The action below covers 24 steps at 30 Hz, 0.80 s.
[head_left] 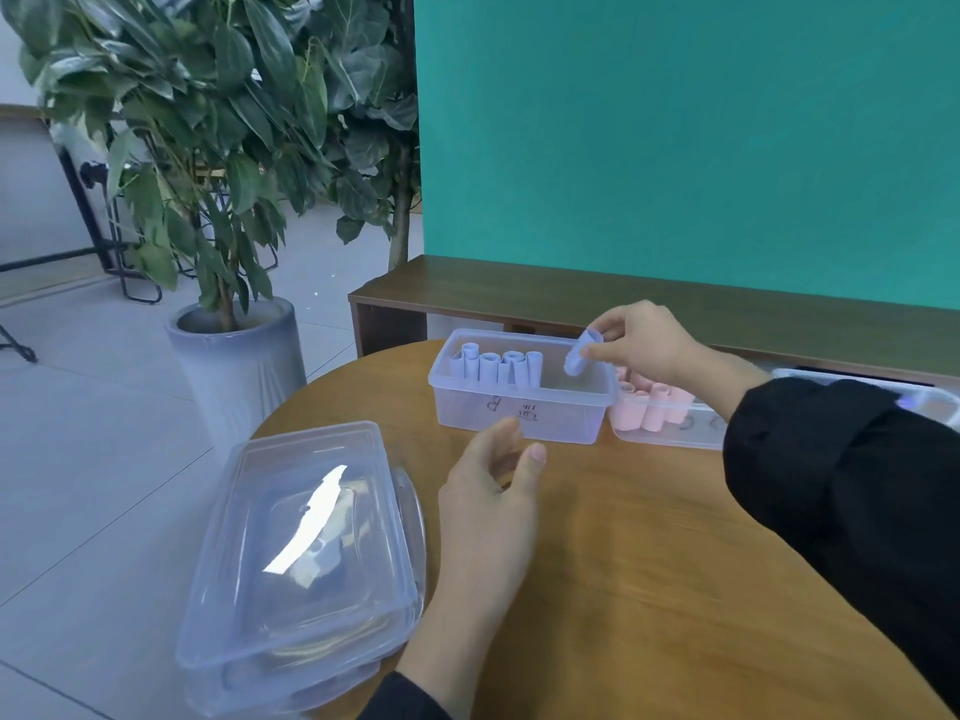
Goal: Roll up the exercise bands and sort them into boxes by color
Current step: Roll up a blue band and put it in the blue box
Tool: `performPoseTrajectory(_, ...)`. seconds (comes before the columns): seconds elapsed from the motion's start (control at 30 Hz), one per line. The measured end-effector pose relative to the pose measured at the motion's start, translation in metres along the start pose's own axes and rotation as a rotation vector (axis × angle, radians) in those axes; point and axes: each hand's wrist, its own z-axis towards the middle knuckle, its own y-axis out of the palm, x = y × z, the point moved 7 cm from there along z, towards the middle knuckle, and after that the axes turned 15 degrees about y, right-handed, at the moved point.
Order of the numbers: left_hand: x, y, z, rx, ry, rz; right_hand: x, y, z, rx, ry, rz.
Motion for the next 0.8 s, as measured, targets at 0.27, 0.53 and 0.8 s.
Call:
performPoseTrajectory(0.27, -0.014, -0.007, 0.01, 0.165, -0.034, -0.05, 0.002, 0.035, 0.047, -0.022, 0.004, -0.135)
performPoseTrajectory(0.53, -0.01, 0.006, 0.008, 0.128, 0.003, -0.057, -0.002, 0.058, 0.062, -0.092, 0.004, -0.31)
performPoseTrajectory(0.8, -0.008, 0.007, 0.006, 0.12, 0.011, -0.015, -0.01, 0.061, 0.058, -0.023, 0.018, -0.334)
